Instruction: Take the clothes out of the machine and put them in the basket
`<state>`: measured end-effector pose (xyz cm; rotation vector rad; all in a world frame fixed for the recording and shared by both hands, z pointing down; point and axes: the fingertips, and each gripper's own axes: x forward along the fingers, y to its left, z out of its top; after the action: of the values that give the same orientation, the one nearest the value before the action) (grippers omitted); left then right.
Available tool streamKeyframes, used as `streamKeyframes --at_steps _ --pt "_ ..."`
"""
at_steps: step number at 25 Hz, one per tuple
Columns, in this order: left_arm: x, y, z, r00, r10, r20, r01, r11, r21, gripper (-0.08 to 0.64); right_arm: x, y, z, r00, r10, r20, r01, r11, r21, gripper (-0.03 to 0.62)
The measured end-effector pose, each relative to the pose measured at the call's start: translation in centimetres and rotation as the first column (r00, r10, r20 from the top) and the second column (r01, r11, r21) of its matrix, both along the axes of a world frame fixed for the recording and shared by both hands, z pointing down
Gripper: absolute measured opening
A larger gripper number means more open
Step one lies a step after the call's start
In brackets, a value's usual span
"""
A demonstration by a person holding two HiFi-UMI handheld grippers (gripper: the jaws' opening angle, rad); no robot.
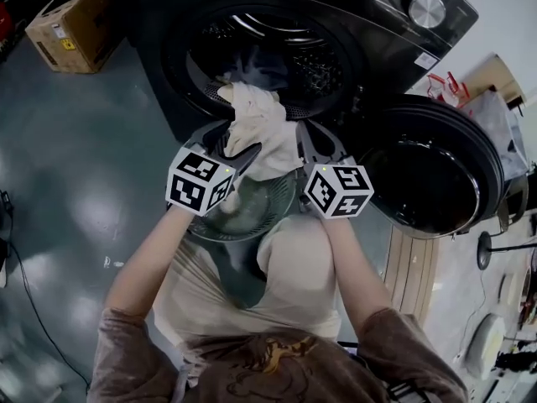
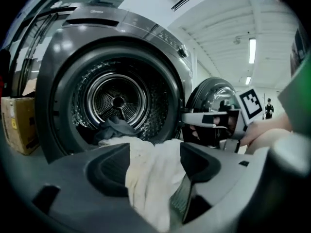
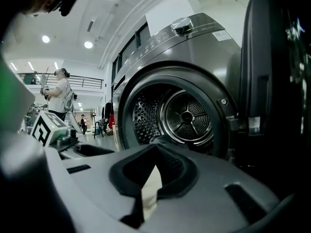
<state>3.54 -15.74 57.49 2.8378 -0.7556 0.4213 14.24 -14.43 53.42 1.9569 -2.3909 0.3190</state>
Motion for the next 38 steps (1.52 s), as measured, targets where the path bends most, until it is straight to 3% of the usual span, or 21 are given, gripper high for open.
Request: streamKeyframes --at_steps 3,7,14,18,21,26,31,38 --pt "3.1 -2.0 1.9 0.999 0.007 0.034 -0.008 1.000 0.014 0.340 0.9 0.6 -0.2 1.000 0.010 0.017 -0.010 1.000 -0.001 -0.003" --pt "5.2 -6.1 4.6 0.997 -0.052 0.060 0.053 0.999 -0.009 0.359 1.5 1.3 -0.1 0.999 0.009 0.038 -0.008 1.000 -0.008 -0.003" --pt "6.6 -12.9 7.6 0.968 -0.172 0.183 0.164 0.985 0.062 0.390 1.7 1.2 0.2 0.998 -0.006 0.070 0.007 1.000 -0.020 -0.003" --pt "7.4 -14.6 9.4 0.952 -0.175 0.252 0.159 0.984 0.084 0.388 1.6 1.4 0.4 0.999 -0.028 0.042 0.030 0.999 -0.035 -0.003" --pt "7.4 -15.1 10.4 0.946 -0.188 0.265 0.175 0.982 0.073 0.385 2.0 1.4 0.6 0.999 -0.031 0.043 0.033 0.999 -0.043 -0.003" --pt "6.6 -15.5 10.6 0.937 -0.207 0.281 0.195 0.978 0.071 0.273 1.8 1.2 0.8 0.998 -0.047 0.039 0.049 0.998 -0.048 -0.003" --pt "6.0 -15.2 10.5 0.948 -0.199 0.250 0.216 0.976 -0.040 0.130 1.8 1.0 0.9 0.997 -0.058 0.051 0.060 0.997 -0.045 -0.003" --pt "4.6 -13.6 7.7 0.963 -0.171 0.210 0.189 0.980 -0.070 0.086 1.8 0.2 1.1 0.998 -0.050 0.043 0.052 0.998 -0.044 -0.003"
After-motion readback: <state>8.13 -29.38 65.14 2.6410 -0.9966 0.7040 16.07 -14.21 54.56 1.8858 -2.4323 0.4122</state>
